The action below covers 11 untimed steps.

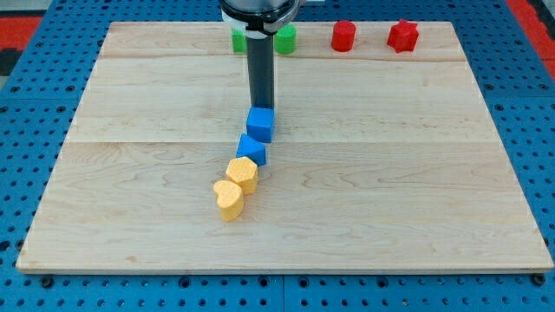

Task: Push the blue cube close to the blue triangle

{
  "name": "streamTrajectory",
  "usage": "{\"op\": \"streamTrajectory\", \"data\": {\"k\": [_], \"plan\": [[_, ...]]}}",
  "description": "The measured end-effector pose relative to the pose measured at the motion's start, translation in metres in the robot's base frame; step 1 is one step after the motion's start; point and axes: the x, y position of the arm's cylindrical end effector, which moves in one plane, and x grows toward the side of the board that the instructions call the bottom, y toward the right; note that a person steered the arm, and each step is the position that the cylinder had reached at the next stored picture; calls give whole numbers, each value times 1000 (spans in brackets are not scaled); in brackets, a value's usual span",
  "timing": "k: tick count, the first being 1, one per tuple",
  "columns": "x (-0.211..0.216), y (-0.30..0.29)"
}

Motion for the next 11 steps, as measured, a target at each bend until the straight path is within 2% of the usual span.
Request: {"op": "streamTrajectory", "data": {"k": [2, 3, 4, 7, 9, 11], "plan": [[-4, 14], [-5, 49], [13, 50], [13, 5], [20, 19], [59, 31]]}}
